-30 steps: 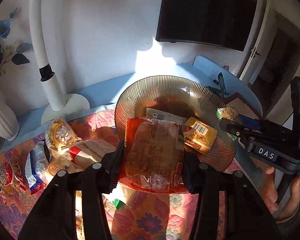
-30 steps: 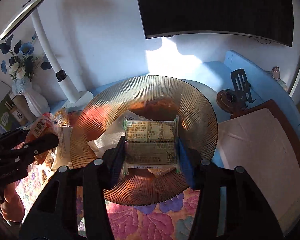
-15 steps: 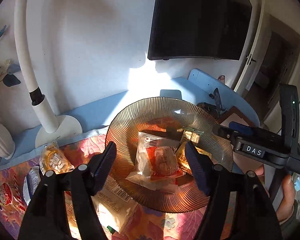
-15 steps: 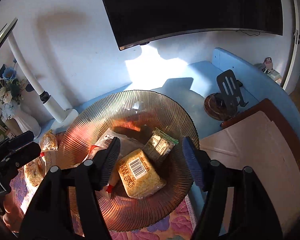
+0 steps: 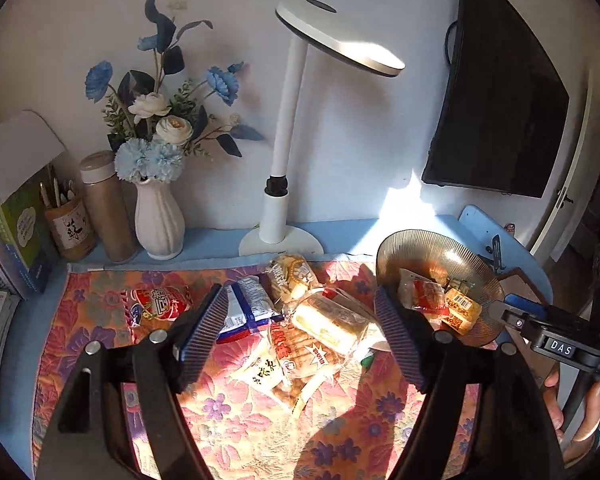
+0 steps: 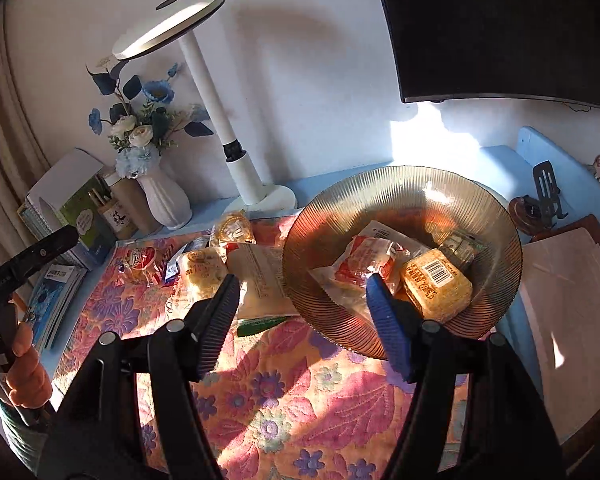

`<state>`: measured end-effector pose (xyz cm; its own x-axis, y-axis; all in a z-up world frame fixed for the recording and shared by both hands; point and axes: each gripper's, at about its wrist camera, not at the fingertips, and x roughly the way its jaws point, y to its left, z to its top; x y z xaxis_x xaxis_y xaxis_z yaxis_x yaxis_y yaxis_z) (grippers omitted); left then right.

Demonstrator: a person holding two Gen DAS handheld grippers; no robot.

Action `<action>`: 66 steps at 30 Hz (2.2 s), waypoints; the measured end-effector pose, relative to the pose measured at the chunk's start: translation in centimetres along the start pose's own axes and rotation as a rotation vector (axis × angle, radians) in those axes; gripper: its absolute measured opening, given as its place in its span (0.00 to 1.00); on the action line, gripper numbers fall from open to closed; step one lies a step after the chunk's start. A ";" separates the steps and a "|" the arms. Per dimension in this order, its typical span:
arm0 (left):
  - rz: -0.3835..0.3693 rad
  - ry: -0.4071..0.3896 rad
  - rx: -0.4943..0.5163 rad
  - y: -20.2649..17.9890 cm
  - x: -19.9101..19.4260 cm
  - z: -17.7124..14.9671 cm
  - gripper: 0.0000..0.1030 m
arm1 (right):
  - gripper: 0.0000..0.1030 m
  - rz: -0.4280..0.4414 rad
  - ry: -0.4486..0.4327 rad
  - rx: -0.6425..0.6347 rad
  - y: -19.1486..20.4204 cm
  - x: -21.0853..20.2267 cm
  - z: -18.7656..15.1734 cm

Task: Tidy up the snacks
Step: 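Move both tools back over the snack pile, then grasp the red-printed bread bag with the left tool while the right tool grasps the square bread pack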

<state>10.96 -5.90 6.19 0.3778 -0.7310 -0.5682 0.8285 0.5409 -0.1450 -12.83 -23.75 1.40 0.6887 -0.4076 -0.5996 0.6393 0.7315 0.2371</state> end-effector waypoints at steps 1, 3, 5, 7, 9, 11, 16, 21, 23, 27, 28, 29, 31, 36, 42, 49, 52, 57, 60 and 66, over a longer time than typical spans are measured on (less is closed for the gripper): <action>0.028 0.010 -0.024 1.3 0.0 -1.0 0.73 | 0.74 -0.001 0.009 -0.032 1.3 0.6 -0.9; 0.087 0.039 -0.069 3.8 0.2 -3.3 0.73 | 0.74 0.002 0.044 -0.083 3.4 2.4 -2.7; 0.177 0.086 -0.096 6.2 1.4 -5.7 0.73 | 0.74 0.007 0.065 -0.134 5.2 4.4 -4.7; 0.222 0.128 -0.128 8.2 2.7 -8.1 0.73 | 0.74 -0.027 0.064 -0.213 6.7 6.3 -6.6; 0.251 0.164 -0.155 9.9 3.8 -10.0 0.73 | 0.74 -0.039 0.054 -0.283 7.8 7.8 -8.2; 0.267 0.185 -0.164 10.9 4.7 -11.6 0.73 | 0.74 -0.025 0.091 -0.282 7.8 9.5 -9.1; 0.269 0.191 -0.181 12.3 5.8 -13.1 0.74 | 0.77 -0.001 0.122 -0.205 6.3 10.9 -8.8; 0.233 0.200 -0.188 12.6 6.3 -13.5 0.75 | 0.78 0.007 0.148 -0.176 5.6 11.6 -8.8; 0.219 0.199 -0.193 12.7 6.3 -13.4 0.76 | 0.78 0.016 0.151 -0.183 5.7 11.6 -8.9; 0.197 0.201 -0.204 13.0 6.2 -13.4 0.76 | 0.79 0.020 0.147 -0.195 6.0 11.5 -8.9; 0.187 0.201 -0.203 13.0 6.1 -13.4 0.76 | 0.80 0.020 0.145 -0.197 6.0 11.4 -9.0; 0.178 0.205 -0.201 13.0 6.1 -13.3 0.76 | 0.80 0.021 0.144 -0.198 6.0 11.4 -9.0; 0.154 0.224 -0.157 12.7 5.9 -12.9 0.76 | 0.80 0.031 0.147 -0.205 6.2 11.2 -8.9; 0.117 0.235 0.199 11.1 4.2 -8.3 0.86 | 0.81 0.133 0.165 -0.239 8.2 9.0 -6.4; 0.075 0.172 0.328 12.6 6.1 -0.6 0.95 | 0.86 0.072 0.063 -0.304 10.4 9.1 -0.8; -0.014 0.332 0.455 14.7 14.4 2.3 0.95 | 0.86 0.085 0.175 -0.278 9.7 14.6 2.2; -0.054 0.360 0.454 15.3 17.2 2.6 0.95 | 0.86 0.085 0.213 -0.313 10.2 16.5 2.2; -0.135 0.463 0.408 16.6 20.8 1.2 0.95 | 0.82 0.096 0.260 -0.337 10.1 18.4 1.5; -0.181 0.479 0.421 16.0 20.6 -0.2 0.95 | 0.77 0.091 0.257 -0.363 10.3 18.4 0.9; -0.129 0.482 0.438 14.3 20.2 -2.7 0.74 | 0.54 0.101 0.230 -0.374 10.9 17.3 0.4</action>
<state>29.32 -11.78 -9.51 0.1215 -0.4552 -0.8821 0.9846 0.1681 0.0488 6.13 -23.04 -6.11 0.6208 -0.2226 -0.7517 0.3759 0.9259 0.0362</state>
